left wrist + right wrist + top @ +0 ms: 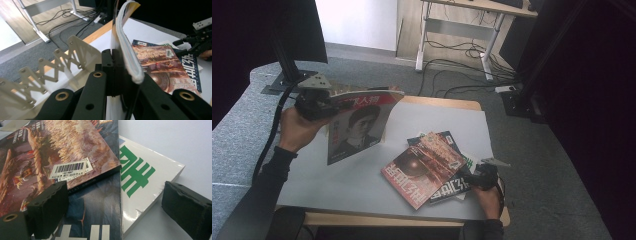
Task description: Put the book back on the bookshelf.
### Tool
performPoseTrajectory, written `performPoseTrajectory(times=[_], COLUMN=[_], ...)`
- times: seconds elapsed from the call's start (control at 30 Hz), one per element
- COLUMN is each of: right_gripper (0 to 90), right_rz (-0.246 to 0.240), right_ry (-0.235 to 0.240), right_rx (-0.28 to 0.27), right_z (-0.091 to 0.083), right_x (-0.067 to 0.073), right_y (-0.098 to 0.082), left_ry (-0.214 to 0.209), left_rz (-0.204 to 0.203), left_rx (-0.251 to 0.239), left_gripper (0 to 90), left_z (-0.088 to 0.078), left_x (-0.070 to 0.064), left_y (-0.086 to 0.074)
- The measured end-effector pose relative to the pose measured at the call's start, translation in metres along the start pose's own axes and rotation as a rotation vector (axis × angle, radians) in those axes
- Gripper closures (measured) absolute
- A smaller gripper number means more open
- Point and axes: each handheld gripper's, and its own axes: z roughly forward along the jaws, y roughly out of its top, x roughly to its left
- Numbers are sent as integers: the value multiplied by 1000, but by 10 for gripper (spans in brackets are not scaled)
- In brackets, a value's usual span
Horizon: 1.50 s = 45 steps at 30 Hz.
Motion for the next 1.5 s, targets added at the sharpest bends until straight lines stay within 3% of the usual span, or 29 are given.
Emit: performPoseTrajectory(times=[0.5,1.0,1.2,1.5], right_gripper=[69,69,68,68], right_rz=[10,11,12,12], right_ry=[7,9,10,10], right_rx=[-6,-9,-9,-7], right_z=[0,0,0,0], right_x=[-1,-1,-1,-1], right_y=[-1,-2,-2,-2], left_ry=[110,213,248,280], left_rz=[-70,-130,-151,-169], left_rx=[-6,-4,4,14], left_gripper=[869,869,869,869], left_z=[-41,-65,-65,-43], left_x=[28,54,62,71], left_y=[-17,-29,-32,-34])
